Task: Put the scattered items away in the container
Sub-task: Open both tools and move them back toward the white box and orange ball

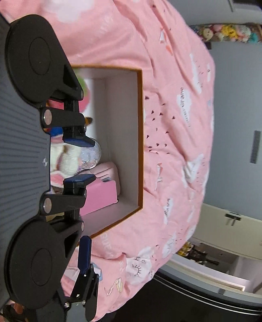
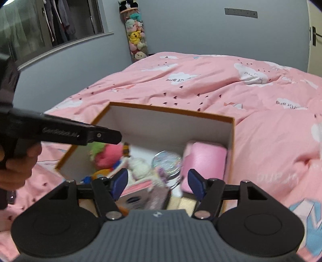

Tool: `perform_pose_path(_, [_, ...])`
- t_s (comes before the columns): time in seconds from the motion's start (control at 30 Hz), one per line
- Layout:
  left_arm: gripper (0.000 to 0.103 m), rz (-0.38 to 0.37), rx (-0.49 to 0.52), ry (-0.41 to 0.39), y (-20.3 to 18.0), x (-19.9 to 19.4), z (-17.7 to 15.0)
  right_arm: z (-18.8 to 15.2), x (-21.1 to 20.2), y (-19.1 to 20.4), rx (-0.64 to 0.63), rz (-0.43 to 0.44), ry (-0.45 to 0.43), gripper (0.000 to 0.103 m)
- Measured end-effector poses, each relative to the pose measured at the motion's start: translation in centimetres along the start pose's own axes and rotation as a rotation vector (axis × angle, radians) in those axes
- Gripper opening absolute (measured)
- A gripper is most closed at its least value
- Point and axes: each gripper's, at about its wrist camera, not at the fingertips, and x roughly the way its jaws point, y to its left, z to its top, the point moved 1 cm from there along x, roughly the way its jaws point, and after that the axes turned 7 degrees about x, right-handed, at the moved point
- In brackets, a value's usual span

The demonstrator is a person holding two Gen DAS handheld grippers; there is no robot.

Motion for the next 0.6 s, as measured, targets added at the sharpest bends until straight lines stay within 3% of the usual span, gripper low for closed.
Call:
perform_pose_path(0.3, [0.045, 0.068, 0.081, -0.046, -1.3, -3.8, -4.2, -3.1, -2.6, 1.3, 0.051, -0.002, -0.004, 0.073])
perform_pose_path(0.5, [0.053, 0.070, 0.135, -0.007, -1.8, -5.1, -6.2, -5.2, -2.9, 2.2, 0.035, 0.000, 0.065, 0.076])
perform_pose_path(0.6, [0.054, 0.107, 0.144, 0.036, -1.6, -5.1, -7.4, -6.6, -2.6, 2.3, 0.030, -0.014, 0.105, 0.076])
